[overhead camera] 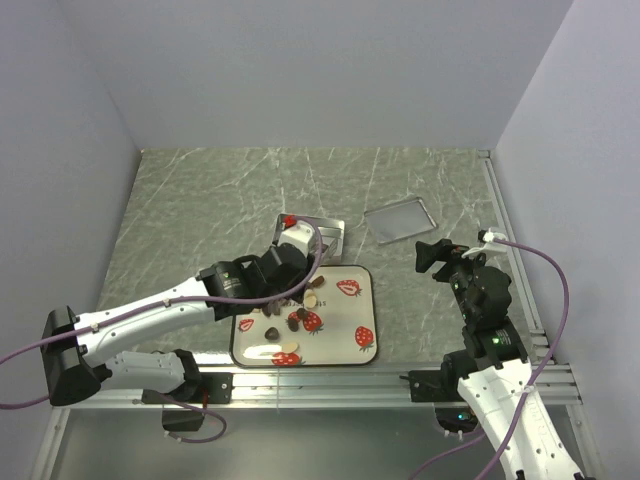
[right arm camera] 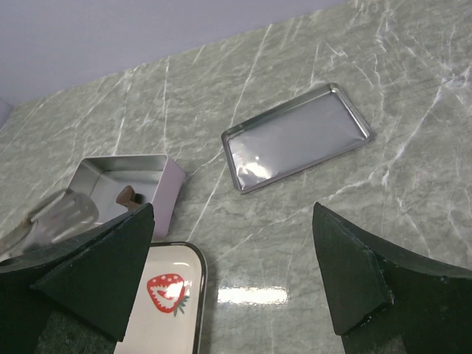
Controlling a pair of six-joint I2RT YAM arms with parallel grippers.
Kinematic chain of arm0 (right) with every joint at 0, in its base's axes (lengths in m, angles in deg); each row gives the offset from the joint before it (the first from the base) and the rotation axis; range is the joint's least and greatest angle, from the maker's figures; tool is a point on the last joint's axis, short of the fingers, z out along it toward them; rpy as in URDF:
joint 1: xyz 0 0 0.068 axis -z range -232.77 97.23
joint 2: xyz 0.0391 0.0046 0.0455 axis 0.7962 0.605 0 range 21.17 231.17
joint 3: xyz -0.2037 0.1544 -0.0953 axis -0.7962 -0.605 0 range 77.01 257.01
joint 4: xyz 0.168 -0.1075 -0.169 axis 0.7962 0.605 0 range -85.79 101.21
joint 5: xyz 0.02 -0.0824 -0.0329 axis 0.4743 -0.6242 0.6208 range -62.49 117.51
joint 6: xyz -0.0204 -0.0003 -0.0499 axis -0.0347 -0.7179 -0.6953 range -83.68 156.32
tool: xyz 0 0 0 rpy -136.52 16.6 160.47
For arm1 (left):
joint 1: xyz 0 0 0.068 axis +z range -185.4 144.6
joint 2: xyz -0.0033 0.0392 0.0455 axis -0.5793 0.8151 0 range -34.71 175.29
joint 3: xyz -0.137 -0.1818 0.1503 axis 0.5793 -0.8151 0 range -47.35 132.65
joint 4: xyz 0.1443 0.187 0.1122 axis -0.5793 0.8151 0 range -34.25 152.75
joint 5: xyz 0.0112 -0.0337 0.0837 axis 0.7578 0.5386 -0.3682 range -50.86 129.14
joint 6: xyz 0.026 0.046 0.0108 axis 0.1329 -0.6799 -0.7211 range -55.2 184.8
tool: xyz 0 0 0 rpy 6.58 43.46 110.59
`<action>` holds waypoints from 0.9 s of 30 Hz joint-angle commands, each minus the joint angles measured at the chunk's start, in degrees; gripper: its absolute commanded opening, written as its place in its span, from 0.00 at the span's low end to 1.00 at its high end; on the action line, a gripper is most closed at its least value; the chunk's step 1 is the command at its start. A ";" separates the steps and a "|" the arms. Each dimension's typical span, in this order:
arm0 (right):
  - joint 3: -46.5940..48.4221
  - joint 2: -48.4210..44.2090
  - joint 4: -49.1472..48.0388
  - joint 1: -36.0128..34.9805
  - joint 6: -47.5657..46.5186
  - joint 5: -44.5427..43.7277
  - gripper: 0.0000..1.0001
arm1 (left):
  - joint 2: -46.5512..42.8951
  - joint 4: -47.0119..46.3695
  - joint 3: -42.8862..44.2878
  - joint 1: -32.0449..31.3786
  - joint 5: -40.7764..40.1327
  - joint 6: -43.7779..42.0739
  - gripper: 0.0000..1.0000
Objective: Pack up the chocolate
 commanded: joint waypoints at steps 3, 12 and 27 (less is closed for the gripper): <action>0.89 0.48 -2.19 0.26 -0.78 -0.56 0.94 | -0.88 2.03 -1.98 -4.30 -3.52 6.19 0.49; 0.71 1.10 -2.80 0.26 -0.78 0.32 0.94 | 0.43 4.49 -4.71 -6.86 -7.13 11.38 0.49; 0.80 1.80 -3.42 0.26 -0.78 0.67 0.94 | -0.79 3.53 -8.58 -7.38 -3.35 12.35 0.49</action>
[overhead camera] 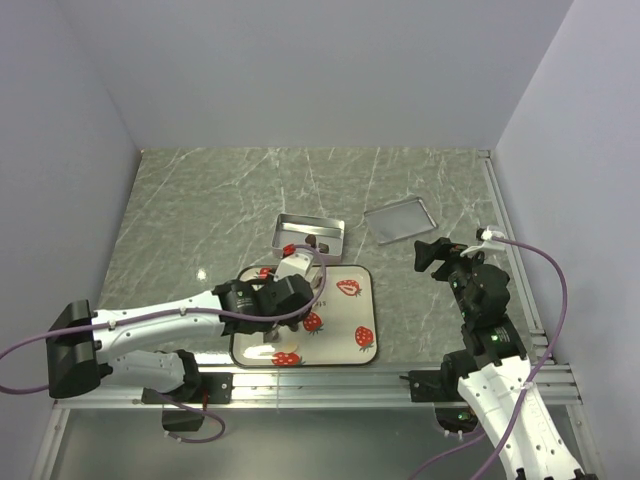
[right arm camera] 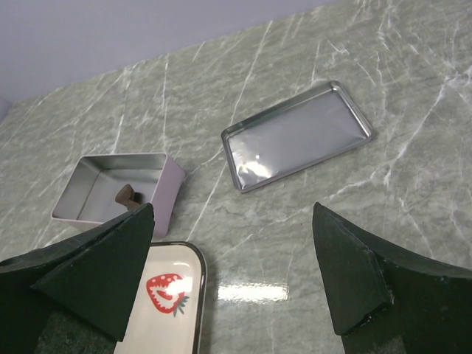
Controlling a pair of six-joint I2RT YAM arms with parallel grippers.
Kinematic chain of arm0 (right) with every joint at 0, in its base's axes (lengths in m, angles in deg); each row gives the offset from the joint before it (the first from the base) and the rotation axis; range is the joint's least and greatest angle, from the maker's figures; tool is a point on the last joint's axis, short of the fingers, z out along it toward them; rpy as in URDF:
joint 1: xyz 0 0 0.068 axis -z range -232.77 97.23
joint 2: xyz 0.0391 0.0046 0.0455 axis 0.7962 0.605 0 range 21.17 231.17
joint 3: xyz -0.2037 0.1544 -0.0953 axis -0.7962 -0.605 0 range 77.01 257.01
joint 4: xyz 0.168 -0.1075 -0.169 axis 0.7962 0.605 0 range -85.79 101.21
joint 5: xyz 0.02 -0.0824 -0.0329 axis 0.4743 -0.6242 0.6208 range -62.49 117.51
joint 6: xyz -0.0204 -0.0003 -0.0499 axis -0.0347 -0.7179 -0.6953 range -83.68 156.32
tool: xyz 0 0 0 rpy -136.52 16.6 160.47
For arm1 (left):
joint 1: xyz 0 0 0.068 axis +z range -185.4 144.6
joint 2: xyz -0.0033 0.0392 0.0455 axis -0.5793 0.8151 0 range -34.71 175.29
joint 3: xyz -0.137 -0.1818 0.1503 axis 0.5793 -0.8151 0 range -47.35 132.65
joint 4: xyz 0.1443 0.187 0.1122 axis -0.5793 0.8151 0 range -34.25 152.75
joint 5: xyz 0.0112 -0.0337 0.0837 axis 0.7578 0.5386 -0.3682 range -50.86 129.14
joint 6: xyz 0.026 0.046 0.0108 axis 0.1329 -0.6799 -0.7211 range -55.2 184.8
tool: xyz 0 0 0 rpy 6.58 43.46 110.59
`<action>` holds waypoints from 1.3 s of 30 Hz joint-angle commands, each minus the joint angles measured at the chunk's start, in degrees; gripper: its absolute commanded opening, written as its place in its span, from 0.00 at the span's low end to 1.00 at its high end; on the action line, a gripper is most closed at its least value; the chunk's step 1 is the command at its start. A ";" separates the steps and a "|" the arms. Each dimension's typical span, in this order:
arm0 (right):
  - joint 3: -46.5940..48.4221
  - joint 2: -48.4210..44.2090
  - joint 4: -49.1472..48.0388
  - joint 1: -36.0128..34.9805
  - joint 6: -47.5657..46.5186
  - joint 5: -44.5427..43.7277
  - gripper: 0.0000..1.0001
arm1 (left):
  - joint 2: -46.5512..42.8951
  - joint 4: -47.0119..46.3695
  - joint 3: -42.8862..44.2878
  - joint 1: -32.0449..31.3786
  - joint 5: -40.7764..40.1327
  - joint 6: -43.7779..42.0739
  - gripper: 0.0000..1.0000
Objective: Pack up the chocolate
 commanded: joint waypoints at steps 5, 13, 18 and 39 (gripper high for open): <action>0.62 0.34 -2.39 0.26 -0.78 0.32 0.94 | -2.00 -2.12 -0.08 -0.81 1.51 0.17 0.49; 0.71 0.42 -2.48 0.26 -0.78 0.41 0.94 | -0.94 -2.56 0.36 -1.69 1.51 -0.18 0.49; 0.62 0.34 -2.39 0.17 -0.78 0.32 0.94 | 0.11 -2.38 0.45 -1.86 2.21 -0.36 0.48; 0.62 -0.02 -2.22 0.26 -0.70 0.15 0.94 | 2.31 -0.10 3.35 -2.21 1.42 -2.02 0.33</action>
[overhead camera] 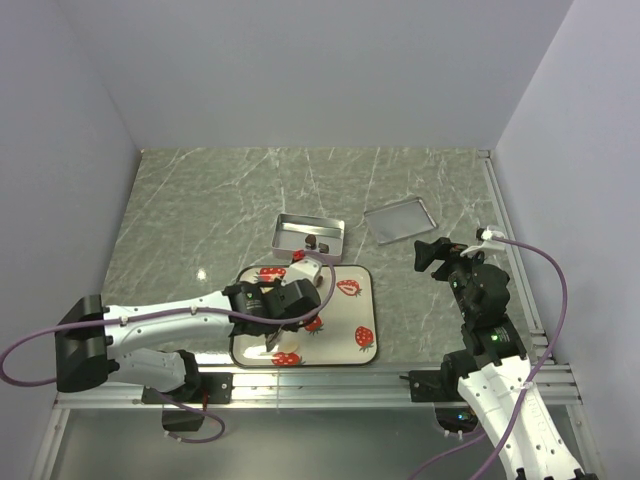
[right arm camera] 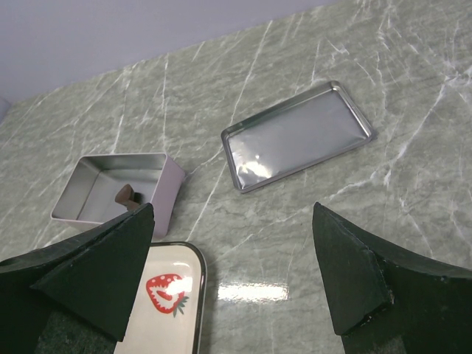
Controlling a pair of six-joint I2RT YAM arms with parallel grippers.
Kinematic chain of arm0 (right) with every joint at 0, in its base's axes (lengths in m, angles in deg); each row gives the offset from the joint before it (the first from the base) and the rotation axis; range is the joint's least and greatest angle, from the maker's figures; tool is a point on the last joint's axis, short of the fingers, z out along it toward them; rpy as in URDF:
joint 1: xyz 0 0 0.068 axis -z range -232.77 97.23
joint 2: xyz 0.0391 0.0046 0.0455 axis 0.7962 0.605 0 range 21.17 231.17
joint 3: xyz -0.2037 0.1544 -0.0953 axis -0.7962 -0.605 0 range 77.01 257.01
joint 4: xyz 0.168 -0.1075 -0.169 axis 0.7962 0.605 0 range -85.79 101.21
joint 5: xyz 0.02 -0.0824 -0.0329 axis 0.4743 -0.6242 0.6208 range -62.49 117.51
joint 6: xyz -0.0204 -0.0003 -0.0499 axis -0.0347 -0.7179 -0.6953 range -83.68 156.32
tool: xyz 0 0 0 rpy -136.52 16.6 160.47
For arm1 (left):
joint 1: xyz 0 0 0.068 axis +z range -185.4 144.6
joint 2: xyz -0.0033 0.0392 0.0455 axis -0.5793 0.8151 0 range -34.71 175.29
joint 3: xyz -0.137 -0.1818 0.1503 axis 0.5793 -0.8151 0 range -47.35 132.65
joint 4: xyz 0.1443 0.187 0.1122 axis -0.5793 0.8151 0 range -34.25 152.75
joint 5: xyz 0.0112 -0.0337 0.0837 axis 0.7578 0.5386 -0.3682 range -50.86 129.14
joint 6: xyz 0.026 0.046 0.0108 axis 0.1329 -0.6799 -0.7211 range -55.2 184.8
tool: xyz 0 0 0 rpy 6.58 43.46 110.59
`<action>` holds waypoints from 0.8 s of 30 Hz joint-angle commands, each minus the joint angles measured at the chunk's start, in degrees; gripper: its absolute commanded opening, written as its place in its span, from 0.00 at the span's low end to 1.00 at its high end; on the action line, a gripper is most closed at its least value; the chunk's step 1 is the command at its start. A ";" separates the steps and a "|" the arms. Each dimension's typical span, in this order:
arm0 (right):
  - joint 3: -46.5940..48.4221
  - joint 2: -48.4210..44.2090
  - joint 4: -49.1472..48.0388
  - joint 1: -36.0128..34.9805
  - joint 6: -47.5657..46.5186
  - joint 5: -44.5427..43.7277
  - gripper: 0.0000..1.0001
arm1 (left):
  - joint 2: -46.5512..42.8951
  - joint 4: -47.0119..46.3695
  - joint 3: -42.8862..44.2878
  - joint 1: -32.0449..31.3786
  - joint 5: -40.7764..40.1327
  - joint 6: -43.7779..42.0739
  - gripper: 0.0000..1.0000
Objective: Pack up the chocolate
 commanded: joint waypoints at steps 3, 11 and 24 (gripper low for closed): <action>0.62 -0.23 -2.06 0.35 -0.78 -0.03 0.94 | -0.31 0.36 3.85 -0.53 -0.68 -1.76 0.33; 0.62 -0.32 -2.06 0.35 -0.87 0.06 0.94 | 3.82 4.58 7.90 -1.76 -2.87 -3.17 0.37; 0.62 -0.32 -2.06 0.26 -0.87 0.06 0.94 | 9.61 7.49 10.54 -3.08 -4.90 -4.31 0.36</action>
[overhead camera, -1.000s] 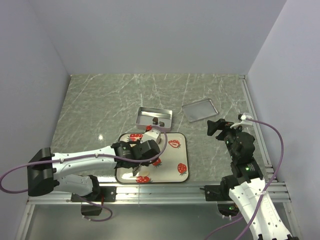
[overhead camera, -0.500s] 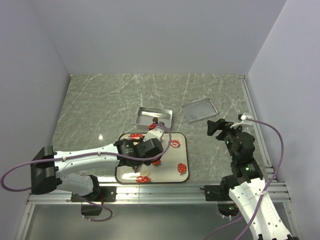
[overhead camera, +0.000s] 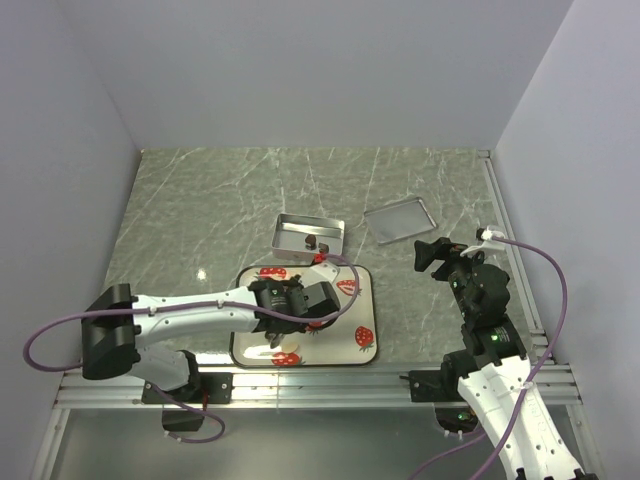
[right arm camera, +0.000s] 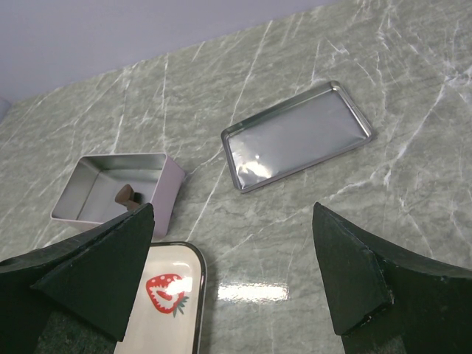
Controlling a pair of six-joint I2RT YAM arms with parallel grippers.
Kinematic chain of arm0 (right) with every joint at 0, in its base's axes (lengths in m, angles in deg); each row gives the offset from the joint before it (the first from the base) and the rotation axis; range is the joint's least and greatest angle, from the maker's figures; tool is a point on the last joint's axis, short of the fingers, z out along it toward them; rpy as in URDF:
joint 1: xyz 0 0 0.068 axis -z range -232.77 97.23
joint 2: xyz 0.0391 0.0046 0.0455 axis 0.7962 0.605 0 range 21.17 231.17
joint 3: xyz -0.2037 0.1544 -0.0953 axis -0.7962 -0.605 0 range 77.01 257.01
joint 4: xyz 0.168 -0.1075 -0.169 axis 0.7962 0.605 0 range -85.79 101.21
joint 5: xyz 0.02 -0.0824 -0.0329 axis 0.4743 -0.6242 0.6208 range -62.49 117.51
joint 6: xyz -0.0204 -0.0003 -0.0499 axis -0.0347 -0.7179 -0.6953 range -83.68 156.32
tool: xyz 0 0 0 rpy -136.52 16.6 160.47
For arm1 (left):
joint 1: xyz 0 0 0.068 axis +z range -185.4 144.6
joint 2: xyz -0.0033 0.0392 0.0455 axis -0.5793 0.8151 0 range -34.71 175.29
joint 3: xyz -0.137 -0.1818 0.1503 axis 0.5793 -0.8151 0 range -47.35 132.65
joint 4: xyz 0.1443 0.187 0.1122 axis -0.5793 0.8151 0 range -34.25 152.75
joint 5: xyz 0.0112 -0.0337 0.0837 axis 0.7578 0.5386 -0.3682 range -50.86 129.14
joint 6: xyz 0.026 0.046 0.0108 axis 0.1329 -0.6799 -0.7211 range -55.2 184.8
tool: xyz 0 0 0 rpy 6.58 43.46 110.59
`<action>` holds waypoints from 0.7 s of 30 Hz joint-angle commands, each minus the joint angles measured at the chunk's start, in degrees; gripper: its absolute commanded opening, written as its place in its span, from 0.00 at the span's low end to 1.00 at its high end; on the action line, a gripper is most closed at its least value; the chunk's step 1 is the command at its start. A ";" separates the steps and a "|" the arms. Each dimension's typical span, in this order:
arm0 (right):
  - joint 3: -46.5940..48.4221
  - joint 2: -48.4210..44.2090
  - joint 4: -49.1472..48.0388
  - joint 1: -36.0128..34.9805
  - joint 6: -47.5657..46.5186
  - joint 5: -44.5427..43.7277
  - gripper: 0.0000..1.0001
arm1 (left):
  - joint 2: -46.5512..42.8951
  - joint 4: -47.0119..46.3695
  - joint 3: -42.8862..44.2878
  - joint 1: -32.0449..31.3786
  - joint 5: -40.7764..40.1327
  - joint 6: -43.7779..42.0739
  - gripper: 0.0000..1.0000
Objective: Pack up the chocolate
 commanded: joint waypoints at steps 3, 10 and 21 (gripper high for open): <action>0.62 -0.32 -2.06 0.26 -0.85 -0.03 0.94 | 1.84 1.01 2.76 -0.52 -2.38 -1.65 0.32; 0.62 -0.32 -2.06 0.26 -0.94 -0.03 0.94 | -0.70 -0.48 3.72 -0.61 -2.92 -2.44 0.30; 0.62 -0.15 -2.24 0.17 -0.85 0.23 0.94 | -3.34 -3.02 10.75 2.19 -5.82 -9.02 0.30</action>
